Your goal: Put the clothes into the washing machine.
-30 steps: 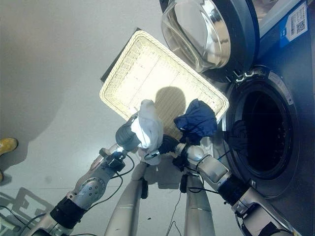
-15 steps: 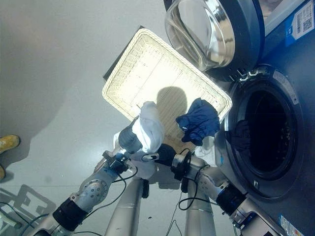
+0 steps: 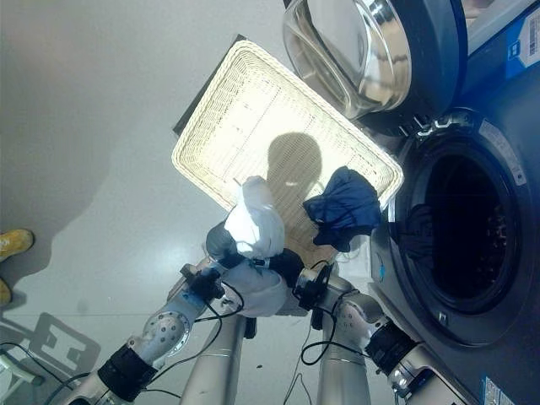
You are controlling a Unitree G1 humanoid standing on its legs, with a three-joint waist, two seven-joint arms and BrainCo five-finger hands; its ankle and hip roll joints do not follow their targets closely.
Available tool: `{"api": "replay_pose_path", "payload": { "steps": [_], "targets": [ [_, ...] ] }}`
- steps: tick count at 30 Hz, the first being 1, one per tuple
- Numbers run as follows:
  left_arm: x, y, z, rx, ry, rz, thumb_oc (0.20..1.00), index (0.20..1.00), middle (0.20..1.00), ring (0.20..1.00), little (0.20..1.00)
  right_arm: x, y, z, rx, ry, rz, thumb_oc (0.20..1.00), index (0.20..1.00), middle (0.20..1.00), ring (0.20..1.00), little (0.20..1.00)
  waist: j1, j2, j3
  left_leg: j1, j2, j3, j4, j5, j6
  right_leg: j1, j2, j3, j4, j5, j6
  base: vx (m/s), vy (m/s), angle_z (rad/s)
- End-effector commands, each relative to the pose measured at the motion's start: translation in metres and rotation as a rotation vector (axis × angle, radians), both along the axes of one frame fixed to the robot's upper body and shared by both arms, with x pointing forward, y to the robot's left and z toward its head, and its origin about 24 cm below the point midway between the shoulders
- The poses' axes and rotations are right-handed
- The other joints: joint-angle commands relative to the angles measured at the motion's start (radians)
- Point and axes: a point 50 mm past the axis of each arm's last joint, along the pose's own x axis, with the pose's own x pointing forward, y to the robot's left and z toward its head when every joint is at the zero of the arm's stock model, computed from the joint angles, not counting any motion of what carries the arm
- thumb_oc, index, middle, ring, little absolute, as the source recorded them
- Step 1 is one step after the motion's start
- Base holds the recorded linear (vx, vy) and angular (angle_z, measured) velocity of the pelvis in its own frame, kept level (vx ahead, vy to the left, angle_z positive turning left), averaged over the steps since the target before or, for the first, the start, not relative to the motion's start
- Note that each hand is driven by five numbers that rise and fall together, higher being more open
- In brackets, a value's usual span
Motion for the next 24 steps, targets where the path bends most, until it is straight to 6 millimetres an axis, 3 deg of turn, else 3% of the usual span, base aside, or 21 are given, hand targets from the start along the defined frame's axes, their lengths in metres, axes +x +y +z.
{"api": "replay_pose_path", "payload": {
  "steps": [1, 2, 3, 4, 10, 14, 18, 24],
  "targets": [
    [-0.009, -0.004, 0.018, -0.012, -0.143, 0.041, 0.200, 0.200, 0.200, 0.200, 0.200, -0.015, 0.011, -0.001, 0.094, 0.041, 0.075, 0.200, 0.200, 0.200, 0.200, 0.200, -0.038, 0.031, -0.016, -0.021, -0.117, 0.050, 0.110, -0.117, 0.041, 0.078, 0.039, -0.037, -0.245, 0.138, 0.057, 0.00, 0.000, 0.00],
    [-0.008, 0.000, 0.019, 0.030, -0.159, 0.104, 0.576, 0.576, 0.576, 0.576, 0.576, -0.017, 0.008, -0.004, 0.093, 0.054, 0.074, 0.200, 0.200, 0.200, 0.200, 0.200, -0.039, 0.029, -0.016, -0.022, -0.117, 0.049, 0.115, -0.119, 0.041, 0.078, 0.040, -0.037, -0.238, 0.133, 0.055, 0.00, 0.000, 0.00],
    [-0.008, 0.001, 0.019, 0.036, -0.162, 0.113, 0.865, 0.865, 0.865, 0.865, 0.865, -0.017, 0.008, -0.005, 0.092, 0.055, 0.074, 0.200, 0.200, 0.200, 0.200, 0.200, -0.039, 0.029, -0.016, -0.022, -0.117, 0.049, 0.116, -0.119, 0.041, 0.079, 0.040, -0.037, -0.237, 0.133, 0.055, 0.00, 0.000, 0.00],
    [-0.006, 0.005, 0.021, 0.080, -0.178, 0.184, 1.000, 1.000, 1.000, 1.000, 1.000, -0.018, 0.005, -0.006, 0.088, 0.059, 0.069, 0.200, 0.200, 0.200, 0.200, 0.200, -0.039, 0.028, -0.016, -0.021, -0.117, 0.049, 0.118, -0.121, 0.042, 0.080, 0.041, -0.038, -0.233, 0.129, 0.055, 0.00, 0.000, 0.00],
    [0.001, 0.045, 0.034, 0.339, -0.285, 0.818, 1.000, 1.000, 1.000, 1.000, 1.000, -0.029, -0.012, -0.024, 0.114, 0.177, 0.036, 0.200, 0.200, 0.200, 0.200, 0.200, -0.040, 0.020, -0.016, -0.013, -0.113, 0.053, 0.127, -0.128, 0.045, 0.085, 0.053, -0.034, -0.207, 0.106, 0.051, 0.00, 0.000, 0.00],
    [0.013, 0.086, 0.031, 0.516, -0.208, 1.198, 1.000, 1.000, 1.000, 1.000, 1.000, -0.034, -0.028, -0.027, 0.193, 0.234, -0.005, 0.200, 0.200, 0.200, 0.200, 0.200, -0.047, 0.006, -0.016, 0.000, -0.104, 0.060, 0.128, -0.130, 0.043, 0.094, 0.065, -0.027, -0.194, 0.094, 0.051, 0.00, -0.008, -0.01],
    [0.019, 0.127, 0.017, 0.587, -0.039, 1.368, 1.000, 1.000, 1.000, 1.000, 1.000, -0.034, -0.053, -0.018, 0.375, 0.233, -0.069, 0.200, 0.200, 0.200, 0.200, 0.200, -0.062, -0.011, -0.016, 0.016, -0.094, 0.077, 0.132, -0.137, 0.038, 0.104, 0.074, -0.015, -0.188, 0.087, 0.054, 0.01, -0.018, -0.06],
    [0.017, 0.164, -0.018, 0.636, 0.176, 1.453, 1.000, 1.000, 1.000, 1.000, 1.000, -0.030, -0.081, 0.010, 0.710, 0.146, -0.183, 0.200, 0.200, 0.200, 0.200, 0.200, -0.089, -0.019, -0.016, 0.029, -0.078, 0.109, 0.144, -0.151, 0.031, 0.105, 0.085, 0.010, -0.175, 0.079, 0.058, 0.02, 0.018, -0.23]
  ]
}}
